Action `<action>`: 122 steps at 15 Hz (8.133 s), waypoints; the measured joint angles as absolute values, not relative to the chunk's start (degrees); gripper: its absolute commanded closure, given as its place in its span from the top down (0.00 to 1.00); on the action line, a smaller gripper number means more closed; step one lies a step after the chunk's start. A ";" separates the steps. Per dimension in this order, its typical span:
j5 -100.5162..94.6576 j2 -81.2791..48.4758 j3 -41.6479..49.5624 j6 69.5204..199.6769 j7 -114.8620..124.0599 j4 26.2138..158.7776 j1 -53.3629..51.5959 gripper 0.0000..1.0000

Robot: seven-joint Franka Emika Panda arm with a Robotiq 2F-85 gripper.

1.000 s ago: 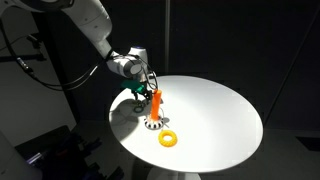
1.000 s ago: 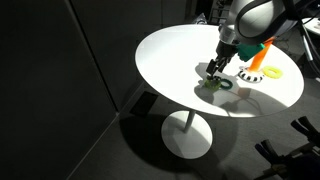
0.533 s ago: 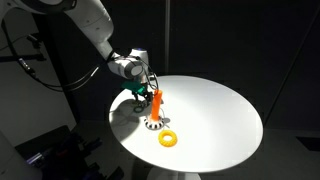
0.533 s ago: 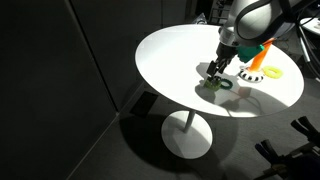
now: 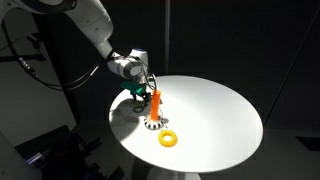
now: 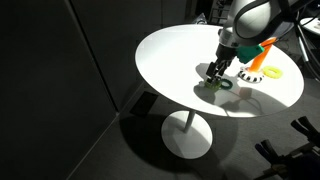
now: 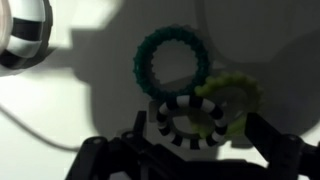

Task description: Put the light green ring around the rod

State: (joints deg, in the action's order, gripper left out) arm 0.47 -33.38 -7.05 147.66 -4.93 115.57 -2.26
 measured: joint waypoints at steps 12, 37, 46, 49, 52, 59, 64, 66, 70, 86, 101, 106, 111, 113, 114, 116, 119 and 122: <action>1.22 -32.38 -7.53 147.57 -4.92 115.60 -2.26 0.00; 1.16 -28.03 -6.85 148.81 -5.72 120.80 -2.57 1.00; 0.01 -29.78 -6.30 152.70 -5.96 120.78 -2.61 1.00; -0.50 -30.31 -6.05 153.78 -5.96 120.78 -2.77 1.00; -0.66 -30.62 -5.88 154.17 -5.96 120.79 -2.96 0.64; -0.69 -30.80 -5.75 154.26 -5.96 120.60 -3.16 0.08; -0.70 -30.43 -5.54 154.26 -5.96 120.56 -3.46 0.03; -0.70 -30.29 -5.43 154.26 -5.96 120.56 -3.56 0.03; -0.70 -29.80 -5.31 154.26 -5.96 120.60 -3.73 0.32; -3.59 -29.62 -3.42 154.16 -5.80 122.13 -5.56 1.00; -6.71 -30.19 -1.25 155.26 -5.15 122.21 -7.11 1.00; -6.71 -31.14 -0.86 157.72 -5.14 122.21 -7.38 0.75; -6.84 -31.46 -0.41 158.57 -4.84 122.15 -8.14 0.33; -6.85 -31.35 -0.35 158.57 -4.45 122.15 -8.69 0.17; -6.86 -31.24 -0.15 158.57 -4.21 122.14 -9.03 0.09; -6.93 -31.09 0.20 158.57 -3.62 122.12 -9.46 0.02; -7.08 -30.79 0.99 158.51 -3.09 122.14 -9.86 0.06; -7.11 -30.52 1.54 158.40 -2.16 122.12 -9.91 0.06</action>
